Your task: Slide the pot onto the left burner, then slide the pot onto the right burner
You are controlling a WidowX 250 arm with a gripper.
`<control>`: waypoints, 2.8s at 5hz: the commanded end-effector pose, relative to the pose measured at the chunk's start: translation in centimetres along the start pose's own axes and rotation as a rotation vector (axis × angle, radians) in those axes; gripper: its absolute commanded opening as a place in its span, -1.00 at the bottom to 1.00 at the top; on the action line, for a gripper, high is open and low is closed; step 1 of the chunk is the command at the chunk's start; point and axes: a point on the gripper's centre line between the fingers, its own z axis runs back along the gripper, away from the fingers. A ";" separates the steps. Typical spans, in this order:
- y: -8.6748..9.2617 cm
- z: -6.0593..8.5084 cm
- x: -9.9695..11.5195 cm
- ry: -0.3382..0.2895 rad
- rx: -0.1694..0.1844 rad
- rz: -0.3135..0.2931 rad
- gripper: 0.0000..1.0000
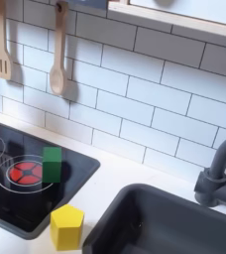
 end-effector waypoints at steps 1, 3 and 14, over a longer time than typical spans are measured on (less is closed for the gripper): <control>-2.2 0.9 -1.6 -0.006 -0.023 -0.045 1.00; -3.0 1.1 -2.7 -0.008 -0.030 -0.060 1.00; -7.4 0.3 -6.9 -0.001 -0.028 -0.171 1.00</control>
